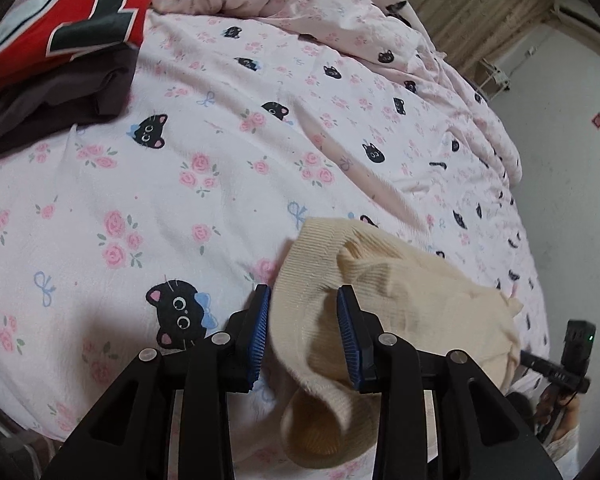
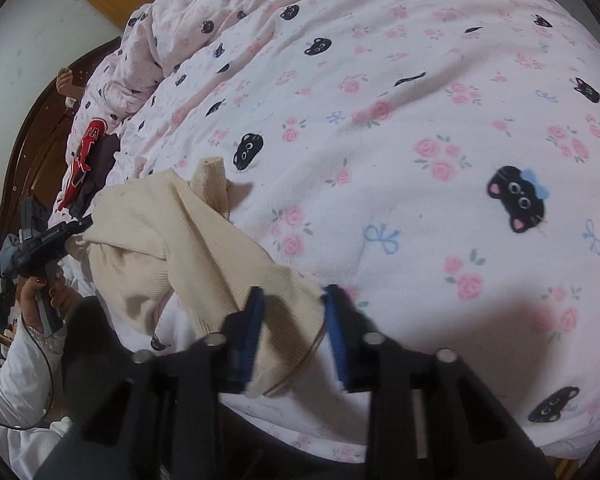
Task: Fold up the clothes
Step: 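Regrasp the sweater with the left gripper while the right gripper pinches its hem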
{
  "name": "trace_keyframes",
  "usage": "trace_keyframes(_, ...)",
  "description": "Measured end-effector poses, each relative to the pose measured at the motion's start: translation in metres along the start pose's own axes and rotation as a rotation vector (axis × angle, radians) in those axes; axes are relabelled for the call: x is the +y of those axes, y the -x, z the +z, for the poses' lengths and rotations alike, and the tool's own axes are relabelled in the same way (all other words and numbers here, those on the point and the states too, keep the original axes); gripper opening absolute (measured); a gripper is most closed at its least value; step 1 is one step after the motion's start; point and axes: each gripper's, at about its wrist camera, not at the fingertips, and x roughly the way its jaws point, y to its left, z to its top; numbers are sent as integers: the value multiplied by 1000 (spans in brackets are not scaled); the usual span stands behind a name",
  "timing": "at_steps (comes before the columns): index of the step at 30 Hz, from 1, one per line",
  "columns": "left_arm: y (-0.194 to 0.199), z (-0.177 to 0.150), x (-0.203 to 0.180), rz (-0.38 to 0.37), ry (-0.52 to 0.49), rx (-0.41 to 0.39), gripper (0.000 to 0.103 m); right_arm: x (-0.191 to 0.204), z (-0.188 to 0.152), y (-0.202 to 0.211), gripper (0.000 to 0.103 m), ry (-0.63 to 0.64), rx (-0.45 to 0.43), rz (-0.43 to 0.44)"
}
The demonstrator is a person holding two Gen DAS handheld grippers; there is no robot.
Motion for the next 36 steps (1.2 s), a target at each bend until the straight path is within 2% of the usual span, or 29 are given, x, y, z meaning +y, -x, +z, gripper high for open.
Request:
trace_keyframes(1,1,0,0,0,1,-6,30,1,0,-2,7,-1,7,8)
trace_keyframes(3,4,4,3,-9,19,-17,30,4,0,-1,6,4,8,7)
trace_keyframes(8,6,22,15,-95,88,-26,30,4,2,15,5,10,-24,4)
trace_keyframes(13,-8,35,15,-150,117,41,30,0,5,34,5,-2,-71,2)
trace_keyframes(19,-14,39,4,-178,101,49,29,-1,11,47,5,-13,-111,1)
trace_keyframes(21,-12,41,-1,-181,88,35,25,0,13,48,5,-12,-118,0)
trace_keyframes(23,-10,44,-5,-183,72,23,5,1,15,50,5,-10,-126,0)
trace_keyframes(24,-9,45,-6,-183,66,18,2,2,15,51,5,-8,-131,0)
trace_keyframes(28,-4,50,-12,-174,34,0,2,5,22,59,5,-2,-164,4)
trace_keyframes(36,18,69,-13,-209,53,-101,2,9,47,82,4,15,-238,-5)
